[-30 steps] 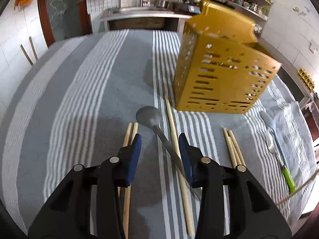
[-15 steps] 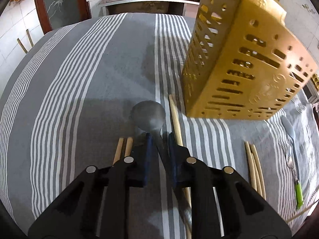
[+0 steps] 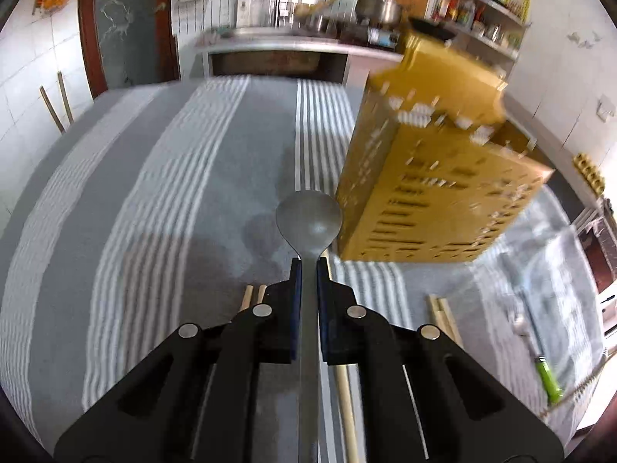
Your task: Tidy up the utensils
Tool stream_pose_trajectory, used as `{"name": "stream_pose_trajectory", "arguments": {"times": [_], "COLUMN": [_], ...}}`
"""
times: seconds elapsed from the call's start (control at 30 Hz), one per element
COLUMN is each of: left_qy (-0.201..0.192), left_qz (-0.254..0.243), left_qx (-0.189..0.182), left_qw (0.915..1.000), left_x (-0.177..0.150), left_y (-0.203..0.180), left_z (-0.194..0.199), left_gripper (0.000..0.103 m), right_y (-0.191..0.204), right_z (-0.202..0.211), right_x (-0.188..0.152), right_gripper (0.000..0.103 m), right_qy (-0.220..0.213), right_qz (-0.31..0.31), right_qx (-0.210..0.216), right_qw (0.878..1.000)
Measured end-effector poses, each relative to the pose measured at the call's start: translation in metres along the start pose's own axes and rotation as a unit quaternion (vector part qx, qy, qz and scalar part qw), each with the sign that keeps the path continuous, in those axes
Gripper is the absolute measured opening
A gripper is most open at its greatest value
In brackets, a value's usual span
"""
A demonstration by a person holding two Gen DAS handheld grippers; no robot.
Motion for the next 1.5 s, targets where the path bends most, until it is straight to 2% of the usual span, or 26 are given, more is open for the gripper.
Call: {"name": "stream_pose_trajectory", "arguments": {"times": [0.03,0.13,0.3,0.57,0.67,0.9,1.13,1.5], "left_qy": [-0.016,-0.051,-0.081,-0.114,-0.125,-0.141,-0.159,-0.191], "left_qz": [0.000,-0.005,-0.013,-0.011,-0.024,-0.036,-0.052,-0.092], "left_qx": [-0.017,-0.032,-0.047,-0.068,-0.061,-0.056,-0.049,-0.021], "left_qw": [0.9997,0.9982,0.9955,0.9911,0.9900,0.9878,0.9847,0.9771], "left_x": [-0.002,-0.009,-0.020,-0.030,-0.031,-0.029,-0.011,0.038], "left_y": [-0.002,-0.007,-0.018,-0.026,-0.032,-0.036,-0.039,-0.056], "left_z": [0.014,0.046,0.082,0.112,0.120,0.135,0.160,0.199], "left_gripper": [0.006,0.006,0.006,0.006,0.003,0.002,0.002,0.003], "right_y": [0.001,0.006,0.012,0.023,0.027,0.036,0.043,0.066], "right_z": [0.002,0.007,0.017,0.033,0.039,0.050,0.070,0.086], "right_x": [0.000,-0.002,-0.007,-0.010,-0.005,0.007,0.043,0.107], "right_gripper": [0.006,0.006,0.006,0.006,0.006,0.006,0.006,0.006], "right_qy": [-0.002,-0.008,-0.015,-0.029,-0.037,-0.054,-0.095,-0.142], "right_qz": [0.001,0.004,0.011,0.018,0.024,0.035,0.051,0.083], "right_qx": [0.001,0.004,0.007,0.008,0.007,0.004,-0.005,-0.026], "right_qw": [1.000,1.000,1.000,0.999,0.999,0.998,0.994,0.986]}}
Point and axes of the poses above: each gripper's, at about its wrist camera, not at the fingertips, and z roughly against the way its jaws point, y to its left, x to its top, the point moved 5 cm from there along -z, roughly the way its jaws point, and after that the axes turned 15 degrees about y, right-handed, at the moved point
